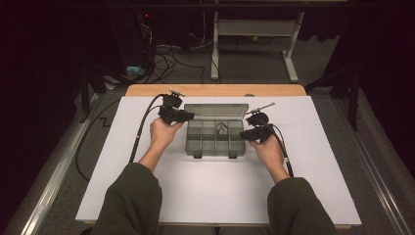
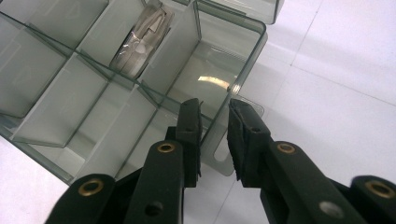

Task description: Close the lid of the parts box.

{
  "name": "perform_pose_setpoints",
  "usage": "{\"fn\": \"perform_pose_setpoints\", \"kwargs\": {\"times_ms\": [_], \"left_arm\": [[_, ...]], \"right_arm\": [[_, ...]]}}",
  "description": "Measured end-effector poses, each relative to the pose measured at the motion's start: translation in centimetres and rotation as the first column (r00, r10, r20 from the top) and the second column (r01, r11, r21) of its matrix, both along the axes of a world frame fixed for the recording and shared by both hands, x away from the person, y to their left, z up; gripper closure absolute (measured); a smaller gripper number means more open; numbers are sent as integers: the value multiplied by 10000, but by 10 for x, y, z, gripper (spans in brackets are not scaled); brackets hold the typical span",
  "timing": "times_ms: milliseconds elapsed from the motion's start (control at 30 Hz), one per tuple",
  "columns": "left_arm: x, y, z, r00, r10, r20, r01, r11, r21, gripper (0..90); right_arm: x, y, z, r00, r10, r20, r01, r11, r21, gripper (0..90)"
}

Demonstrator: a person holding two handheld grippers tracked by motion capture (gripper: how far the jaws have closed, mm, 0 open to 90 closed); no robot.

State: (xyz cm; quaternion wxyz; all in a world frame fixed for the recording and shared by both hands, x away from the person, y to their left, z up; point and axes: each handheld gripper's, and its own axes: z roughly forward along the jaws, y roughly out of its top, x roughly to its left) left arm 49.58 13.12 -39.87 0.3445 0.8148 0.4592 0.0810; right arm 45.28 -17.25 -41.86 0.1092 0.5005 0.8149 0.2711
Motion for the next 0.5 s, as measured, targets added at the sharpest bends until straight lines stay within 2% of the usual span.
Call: {"fn": "perform_pose_setpoints", "kwargs": {"times_ms": [500], "left_arm": [[-10, 4, 0, 9999, -57, 93, 59, 9998, -191, 635]], "right_arm": [[0, 0, 0, 10000, 6, 13, -6, 10000, -30, 749]]}}
